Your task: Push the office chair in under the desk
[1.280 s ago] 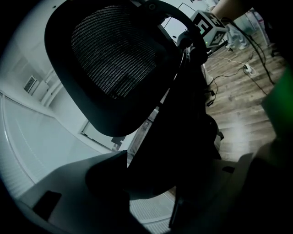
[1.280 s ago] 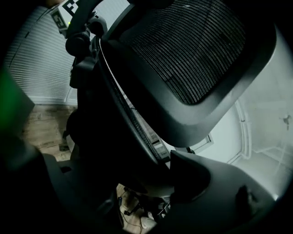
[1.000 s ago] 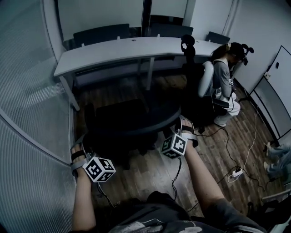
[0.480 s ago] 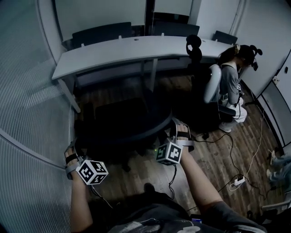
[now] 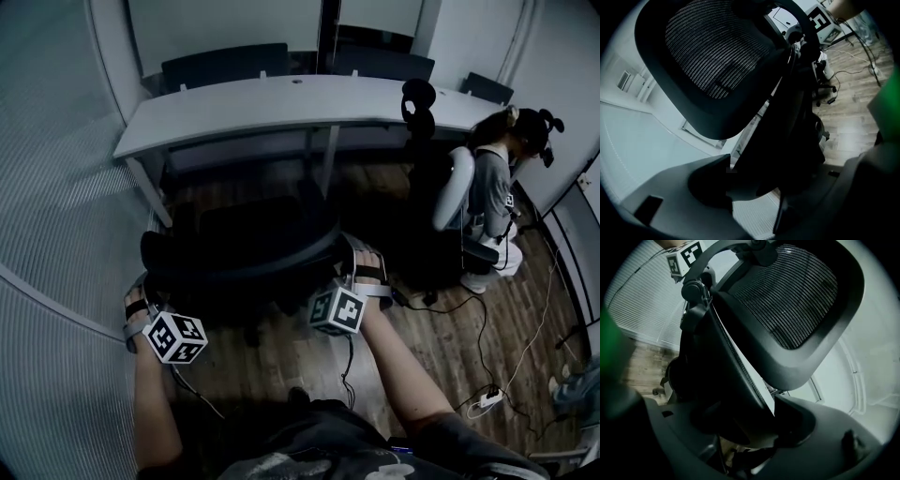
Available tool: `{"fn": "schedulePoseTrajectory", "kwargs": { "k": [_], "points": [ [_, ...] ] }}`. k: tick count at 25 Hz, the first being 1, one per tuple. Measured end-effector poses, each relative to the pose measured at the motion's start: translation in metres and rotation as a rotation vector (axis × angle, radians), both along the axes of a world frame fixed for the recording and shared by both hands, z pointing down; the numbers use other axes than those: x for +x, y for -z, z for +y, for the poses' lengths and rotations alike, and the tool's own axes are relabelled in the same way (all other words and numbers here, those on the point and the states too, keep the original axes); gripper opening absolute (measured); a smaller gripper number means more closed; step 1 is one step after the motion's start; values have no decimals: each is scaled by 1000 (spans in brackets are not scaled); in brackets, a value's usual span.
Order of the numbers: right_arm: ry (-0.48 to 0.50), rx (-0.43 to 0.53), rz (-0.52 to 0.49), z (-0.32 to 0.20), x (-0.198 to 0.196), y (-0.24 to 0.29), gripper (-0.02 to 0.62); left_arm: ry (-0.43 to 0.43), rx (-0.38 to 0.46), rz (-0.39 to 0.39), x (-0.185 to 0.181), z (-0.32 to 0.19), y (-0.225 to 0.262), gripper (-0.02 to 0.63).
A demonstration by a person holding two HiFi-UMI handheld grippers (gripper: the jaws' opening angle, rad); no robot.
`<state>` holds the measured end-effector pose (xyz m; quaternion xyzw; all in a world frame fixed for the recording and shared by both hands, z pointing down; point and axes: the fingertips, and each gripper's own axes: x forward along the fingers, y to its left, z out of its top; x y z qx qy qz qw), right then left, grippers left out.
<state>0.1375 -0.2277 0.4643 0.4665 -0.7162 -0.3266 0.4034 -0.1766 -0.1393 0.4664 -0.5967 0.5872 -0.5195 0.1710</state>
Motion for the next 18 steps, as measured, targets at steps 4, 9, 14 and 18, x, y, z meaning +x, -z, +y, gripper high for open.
{"fn": "schedulePoseTrajectory", "kwargs": {
  "k": [4, 9, 14, 18],
  "points": [
    [14, 29, -9, -22, -1, 5, 304, 17, 16, 4, 2, -14, 5, 273],
    [53, 26, -12, -44, -8, 5, 304, 41, 6, 3, -3, -29, 5, 273],
    [56, 30, 1, -72, -25, 2, 302, 28, 27, -1, -21, -60, 3, 273],
    [74, 50, 7, -94, -44, 4, 293, 31, 32, -4, -42, -88, 3, 273]
  ]
}}
